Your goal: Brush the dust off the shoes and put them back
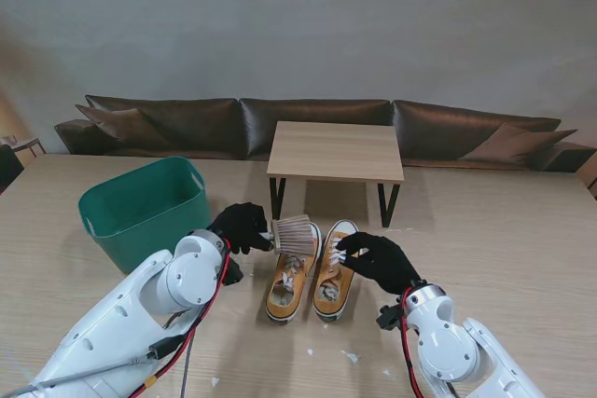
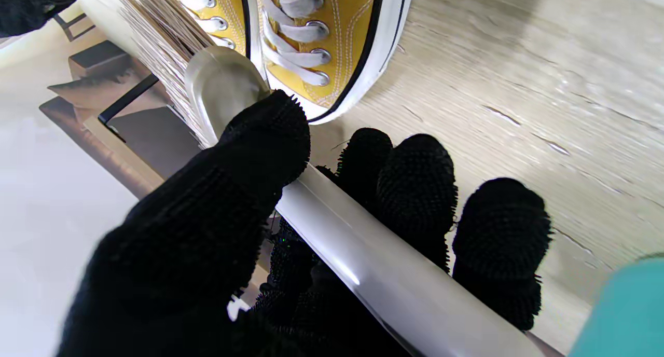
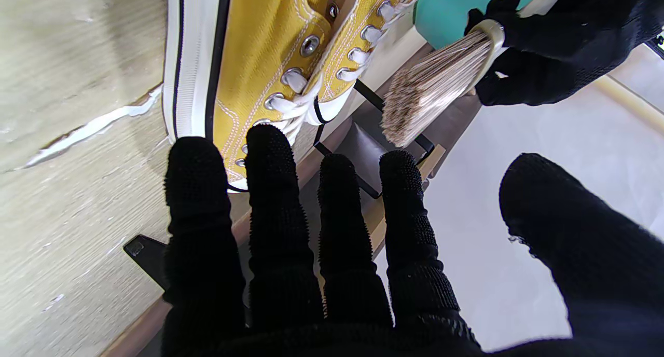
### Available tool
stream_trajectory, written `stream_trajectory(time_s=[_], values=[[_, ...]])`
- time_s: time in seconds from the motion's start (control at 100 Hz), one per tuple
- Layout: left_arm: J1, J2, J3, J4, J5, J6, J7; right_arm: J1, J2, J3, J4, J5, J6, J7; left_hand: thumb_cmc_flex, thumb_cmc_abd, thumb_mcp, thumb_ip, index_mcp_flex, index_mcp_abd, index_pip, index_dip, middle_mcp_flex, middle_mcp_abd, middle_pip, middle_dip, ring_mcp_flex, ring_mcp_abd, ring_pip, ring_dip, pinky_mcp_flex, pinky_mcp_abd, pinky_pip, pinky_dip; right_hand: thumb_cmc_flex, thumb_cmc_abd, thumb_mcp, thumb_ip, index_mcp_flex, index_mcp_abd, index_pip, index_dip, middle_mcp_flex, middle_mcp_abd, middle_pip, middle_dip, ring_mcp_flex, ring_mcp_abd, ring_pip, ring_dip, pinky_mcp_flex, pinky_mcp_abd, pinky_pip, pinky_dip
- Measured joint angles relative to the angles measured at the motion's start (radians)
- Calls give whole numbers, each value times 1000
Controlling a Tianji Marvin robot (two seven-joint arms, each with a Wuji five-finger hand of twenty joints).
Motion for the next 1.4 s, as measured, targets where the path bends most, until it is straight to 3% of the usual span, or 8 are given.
stream_trajectory(time_s=[0.21,0.53,0.9,1.14,1.4], values=[[-67,-27,65,108,-9,0,11,3,-1,0,5,4,0,-2,0,0,0,0,0,0,0,0,0,0,0,0,0,0,0,0,0,0,0,0,0,0,0,0,0,0,0,0,0,0,0,0,0,0,0,0,0,0,0,0],[-64,-30,43,156,39,28,-16,7,-1,-2,11,9,-1,4,7,-2,0,0,0,1,0,0,0,0,-1,0,0,0,0,0,0,0,0,0,0,0,0,0,0,0,0,0,0,1,0,0,0,0,0,0,0,0,0,0],[59,12,-83,39,165,39,-52,7,0,-6,12,11,-1,13,8,-2,0,0,0,1,0,0,0,0,-1,0,0,0,-1,0,0,0,0,0,0,0,0,0,0,0,0,0,0,2,0,0,0,0,0,0,0,0,0,0],[117,31,-126,-60,169,24,-62,9,-1,-6,13,10,8,5,16,-7,0,0,0,1,0,-1,0,1,-1,0,0,0,-1,0,0,1,0,0,0,0,0,0,0,1,0,0,0,2,0,0,0,0,0,0,0,0,0,0],[121,35,-104,-132,116,-34,-67,13,-5,6,13,8,19,-10,16,-7,0,0,1,1,0,-1,1,1,-1,0,0,0,-1,0,0,1,0,0,0,0,0,0,0,2,0,0,0,2,0,0,0,0,0,0,0,0,0,0]])
